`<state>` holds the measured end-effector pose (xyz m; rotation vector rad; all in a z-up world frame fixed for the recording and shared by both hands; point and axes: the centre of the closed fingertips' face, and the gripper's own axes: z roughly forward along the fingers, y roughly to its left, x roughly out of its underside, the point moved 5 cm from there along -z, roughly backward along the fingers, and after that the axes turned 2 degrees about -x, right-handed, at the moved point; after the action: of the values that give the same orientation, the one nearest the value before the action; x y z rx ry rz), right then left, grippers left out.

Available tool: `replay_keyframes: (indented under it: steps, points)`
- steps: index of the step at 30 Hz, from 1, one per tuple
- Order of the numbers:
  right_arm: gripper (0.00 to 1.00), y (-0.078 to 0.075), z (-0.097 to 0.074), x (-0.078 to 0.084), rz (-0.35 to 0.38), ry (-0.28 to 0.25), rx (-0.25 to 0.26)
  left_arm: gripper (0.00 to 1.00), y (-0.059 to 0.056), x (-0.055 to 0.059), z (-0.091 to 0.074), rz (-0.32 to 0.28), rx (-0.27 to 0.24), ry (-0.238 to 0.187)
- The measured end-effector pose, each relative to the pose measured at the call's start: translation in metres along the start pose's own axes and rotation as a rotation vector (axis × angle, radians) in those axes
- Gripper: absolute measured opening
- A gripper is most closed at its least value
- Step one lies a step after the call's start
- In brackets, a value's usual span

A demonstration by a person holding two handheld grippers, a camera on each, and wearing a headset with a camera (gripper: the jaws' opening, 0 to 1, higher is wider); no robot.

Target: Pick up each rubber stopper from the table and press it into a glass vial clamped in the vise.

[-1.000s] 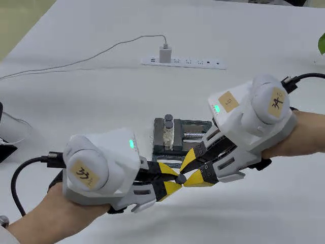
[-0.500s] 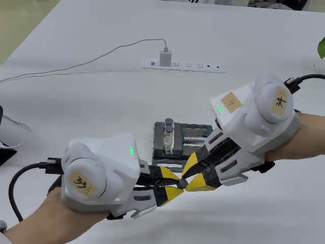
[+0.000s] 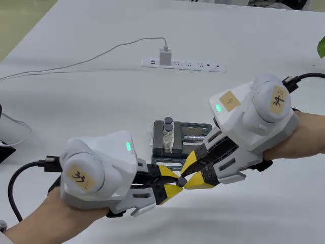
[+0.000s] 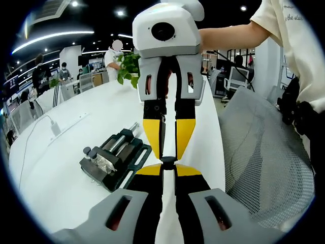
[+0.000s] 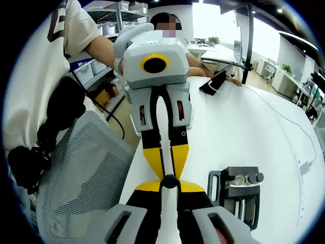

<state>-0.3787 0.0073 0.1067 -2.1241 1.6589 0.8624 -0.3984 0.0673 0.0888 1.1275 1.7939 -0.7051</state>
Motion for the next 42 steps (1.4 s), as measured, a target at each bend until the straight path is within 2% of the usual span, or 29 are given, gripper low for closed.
replay_keyframes:
  steps: [7,20,26,30,37,40,42]
  points:
    - [0.05,-0.004,0.001,0.001,0.003,0.008,0.016,0.10,0.002,0.003,-0.003,-0.036,-0.025,-0.015]
    - [0.05,-0.003,0.004,0.002,0.022,0.019,0.003,0.51,0.017,0.021,-0.012,-0.131,-0.156,-0.029]
    - [0.06,-0.006,0.007,0.011,0.039,0.044,-0.005,0.70,0.024,0.026,-0.018,-0.161,-0.218,-0.031]
    - [0.05,-0.008,0.006,0.016,0.045,0.062,-0.009,0.86,0.033,0.029,-0.024,-0.191,-0.276,-0.040]
    - [0.05,-0.012,0.006,0.020,0.054,0.079,-0.011,0.99,0.043,0.029,-0.030,-0.227,-0.323,-0.060]
    - [0.05,-0.014,0.005,0.021,0.054,0.086,-0.008,0.99,0.045,0.028,-0.033,-0.253,-0.325,-0.078]
    - [0.05,-0.016,0.005,0.022,0.051,0.093,-0.006,0.99,0.045,0.029,-0.033,-0.255,-0.327,-0.074]
